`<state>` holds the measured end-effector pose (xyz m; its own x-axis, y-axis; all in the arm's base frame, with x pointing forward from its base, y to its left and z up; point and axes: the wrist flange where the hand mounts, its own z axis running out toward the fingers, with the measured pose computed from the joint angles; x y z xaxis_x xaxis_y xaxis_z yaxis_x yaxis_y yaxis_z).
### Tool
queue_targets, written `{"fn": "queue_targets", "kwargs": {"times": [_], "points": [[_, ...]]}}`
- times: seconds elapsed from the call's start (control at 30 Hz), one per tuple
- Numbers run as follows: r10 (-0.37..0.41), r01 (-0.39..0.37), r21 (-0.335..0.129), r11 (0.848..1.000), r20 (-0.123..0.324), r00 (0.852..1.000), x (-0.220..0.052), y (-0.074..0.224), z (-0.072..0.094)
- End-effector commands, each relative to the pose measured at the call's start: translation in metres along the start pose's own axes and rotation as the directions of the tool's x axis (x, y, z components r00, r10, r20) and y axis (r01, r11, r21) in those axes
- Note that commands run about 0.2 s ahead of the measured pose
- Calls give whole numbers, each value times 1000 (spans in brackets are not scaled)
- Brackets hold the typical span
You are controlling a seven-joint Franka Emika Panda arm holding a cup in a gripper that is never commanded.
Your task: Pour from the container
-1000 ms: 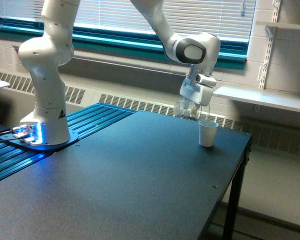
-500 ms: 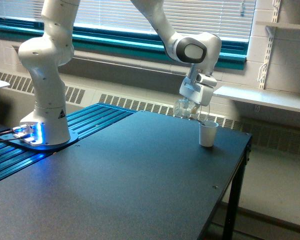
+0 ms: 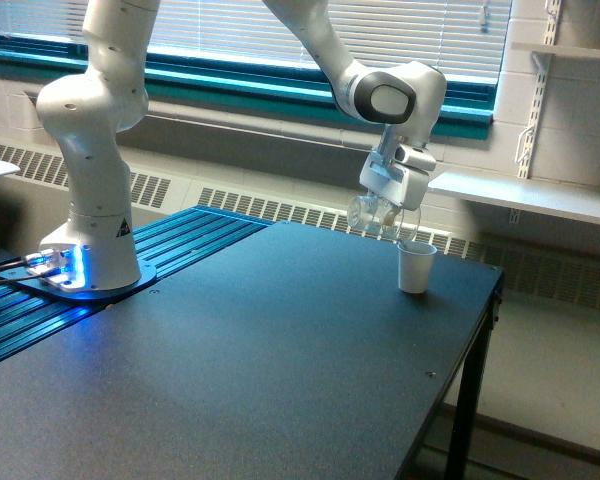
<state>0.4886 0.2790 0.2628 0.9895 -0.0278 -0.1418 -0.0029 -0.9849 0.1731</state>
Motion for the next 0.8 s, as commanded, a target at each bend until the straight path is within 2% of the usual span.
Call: {"fn": "queue_targets", "kwargs": {"times": [0.03,0.3,0.57,0.8], "points": [[-20,20,7,1000,-10,1000,0,-1,-9],[-21,22,27,999,-23,1000,-2,-4,-15],[-16,19,54,998,-60,998,-5,-7,-25],[-10,15,56,998,-85,996,-11,-2,-26]]}}
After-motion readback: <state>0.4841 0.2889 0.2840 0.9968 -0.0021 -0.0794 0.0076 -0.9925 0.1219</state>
